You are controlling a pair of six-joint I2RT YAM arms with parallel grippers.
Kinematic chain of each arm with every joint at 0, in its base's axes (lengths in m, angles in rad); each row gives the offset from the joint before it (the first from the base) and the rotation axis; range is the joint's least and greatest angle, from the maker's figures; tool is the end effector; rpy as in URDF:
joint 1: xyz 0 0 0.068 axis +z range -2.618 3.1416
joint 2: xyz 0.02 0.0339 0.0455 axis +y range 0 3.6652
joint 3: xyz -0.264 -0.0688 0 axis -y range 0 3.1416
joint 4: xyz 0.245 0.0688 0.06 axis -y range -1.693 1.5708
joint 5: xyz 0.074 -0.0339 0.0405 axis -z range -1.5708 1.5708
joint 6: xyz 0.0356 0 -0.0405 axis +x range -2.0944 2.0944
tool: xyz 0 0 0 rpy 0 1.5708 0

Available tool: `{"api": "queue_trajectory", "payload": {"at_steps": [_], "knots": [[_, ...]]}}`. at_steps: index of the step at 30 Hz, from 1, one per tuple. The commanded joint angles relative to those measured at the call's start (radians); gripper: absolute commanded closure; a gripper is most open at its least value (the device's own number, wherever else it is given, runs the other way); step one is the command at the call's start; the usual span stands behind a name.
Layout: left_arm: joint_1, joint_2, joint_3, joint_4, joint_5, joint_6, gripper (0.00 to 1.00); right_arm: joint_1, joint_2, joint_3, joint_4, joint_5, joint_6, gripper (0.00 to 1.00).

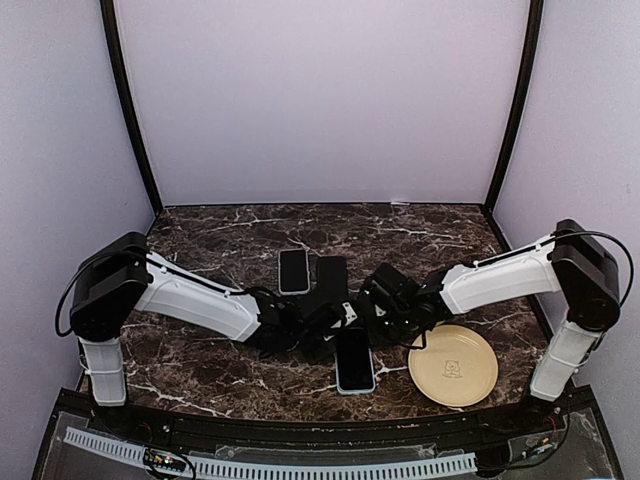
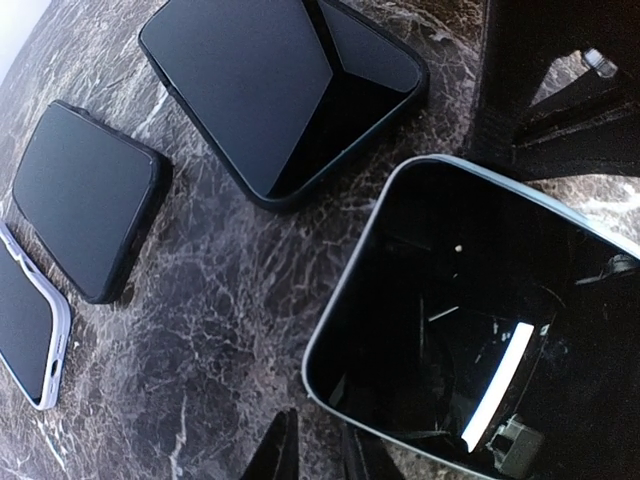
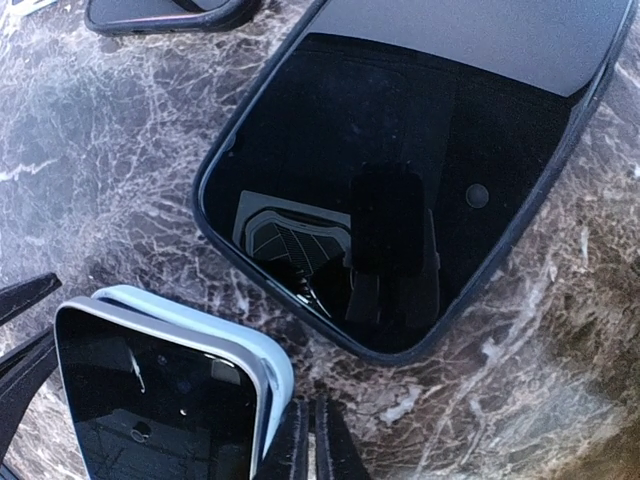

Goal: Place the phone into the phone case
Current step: Press the phone at the top left corner of the phone case, then press the bottom left corner of the phone case.

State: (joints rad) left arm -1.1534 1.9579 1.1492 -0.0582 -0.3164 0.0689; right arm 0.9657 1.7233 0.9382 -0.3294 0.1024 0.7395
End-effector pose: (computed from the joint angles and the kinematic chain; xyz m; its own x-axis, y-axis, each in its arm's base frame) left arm 0.1731 -0.3630 0.1400 -0.2541 0.7344 -0.6293 0.8065 0.5200 0.2812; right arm 0.1873 0.2644 0.1455 -0.9114 -0.1392 -0.3874 -0.2414 0.9430 0.2292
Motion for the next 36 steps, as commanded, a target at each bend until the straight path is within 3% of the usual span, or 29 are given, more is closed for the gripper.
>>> {"api": "queue_trajectory", "payload": {"at_steps": [1, 5, 11, 14, 17, 26, 36], "knots": [[-0.040, -0.066, -0.035, -0.003, 0.015, 0.021, 0.81, -0.005, -0.058, 0.042, -0.035, 0.077, 0.000, 0.89], [-0.010, -0.140, -0.057, -0.067, -0.002, -0.022, 0.77, 0.016, -0.114, 0.053, -0.139, 0.158, 0.002, 0.81], [0.124, -0.292, -0.069, -0.207, 0.075, -0.162, 0.65, 0.159, -0.155, 0.096, -0.256, 0.269, 0.065, 0.71], [0.207, -0.352, -0.068, -0.234, 0.102, -0.200, 0.35, 0.234, -0.113, 0.142, -0.267, 0.260, 0.100, 0.67], [0.286, -0.395, -0.045, -0.253, 0.128, -0.222, 0.20, 0.298, -0.041, 0.204, -0.298, 0.243, 0.130, 0.66], [0.340, -0.460, -0.098, -0.175, 0.136, -0.199, 0.18, 0.396, 0.138, 0.330, -0.380, 0.200, 0.171, 0.65], [0.341, -0.470, -0.100, -0.185, 0.139, -0.195, 0.18, 0.432, 0.259, 0.312, -0.498, 0.135, 0.209, 0.83]]}}
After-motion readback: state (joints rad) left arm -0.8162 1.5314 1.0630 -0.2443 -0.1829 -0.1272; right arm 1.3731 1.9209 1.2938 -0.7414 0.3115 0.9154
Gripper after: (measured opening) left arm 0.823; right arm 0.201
